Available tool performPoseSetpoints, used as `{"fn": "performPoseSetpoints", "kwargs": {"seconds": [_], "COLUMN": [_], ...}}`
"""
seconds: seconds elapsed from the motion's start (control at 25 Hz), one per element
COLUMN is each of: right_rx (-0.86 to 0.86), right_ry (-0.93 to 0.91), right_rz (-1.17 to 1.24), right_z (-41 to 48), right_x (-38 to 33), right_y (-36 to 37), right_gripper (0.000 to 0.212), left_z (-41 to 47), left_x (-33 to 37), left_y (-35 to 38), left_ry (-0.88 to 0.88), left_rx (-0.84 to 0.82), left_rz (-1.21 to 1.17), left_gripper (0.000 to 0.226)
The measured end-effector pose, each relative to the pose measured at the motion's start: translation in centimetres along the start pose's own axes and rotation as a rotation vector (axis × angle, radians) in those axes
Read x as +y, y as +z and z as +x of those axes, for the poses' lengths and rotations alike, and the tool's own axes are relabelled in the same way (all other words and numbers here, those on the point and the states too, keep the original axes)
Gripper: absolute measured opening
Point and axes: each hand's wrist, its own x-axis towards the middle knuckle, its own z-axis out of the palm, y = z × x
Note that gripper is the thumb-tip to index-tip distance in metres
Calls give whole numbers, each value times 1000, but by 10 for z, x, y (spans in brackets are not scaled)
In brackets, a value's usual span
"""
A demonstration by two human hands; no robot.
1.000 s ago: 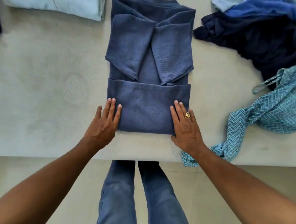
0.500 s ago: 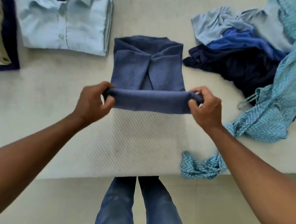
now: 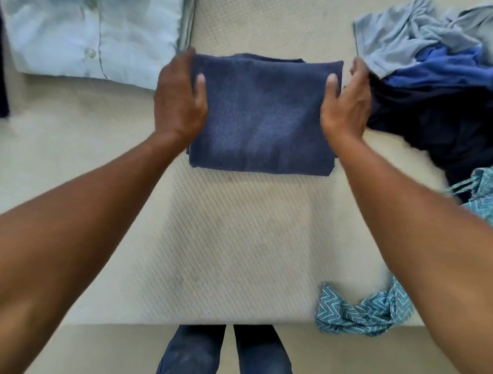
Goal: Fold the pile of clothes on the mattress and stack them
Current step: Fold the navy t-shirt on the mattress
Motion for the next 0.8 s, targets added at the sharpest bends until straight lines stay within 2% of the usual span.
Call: {"fn": "performPoseSetpoints", "kwargs": {"seconds": [0.04,0.12,0.2,0.36,0.52,0.72,0.8], "right_rx": [11,-119,-256,-273,-249,-356,-428], "right_ry": [-141,-427,-563,-438,-365,-307,-251], "right_rz": [-82,-246,-375,-543,-547,-632,-674], "right_z": [-18,-50,-60,-28,-16,-13,-11], "right_x": [-1,-7,-14,11,36,27,16], "right_y": [6,19,32,51,60,60,56], "right_gripper": [69,70,73,78,79,83,84], "left_z": [-14,-40,-51,-18,-4,-36,-64], "left_x": [5,18,20,-17,-36,-38,-33], "left_y": [5,16,35,52,58,51,40], "left_ry": [115,352,476,459,458,215,23], "left_rx": [-28,-137,-252,-300,-290,-124,-60], "left_rz": [46,188,397,537,544,279,168], "left_gripper": [54,60,68,75,75,67,65]}}
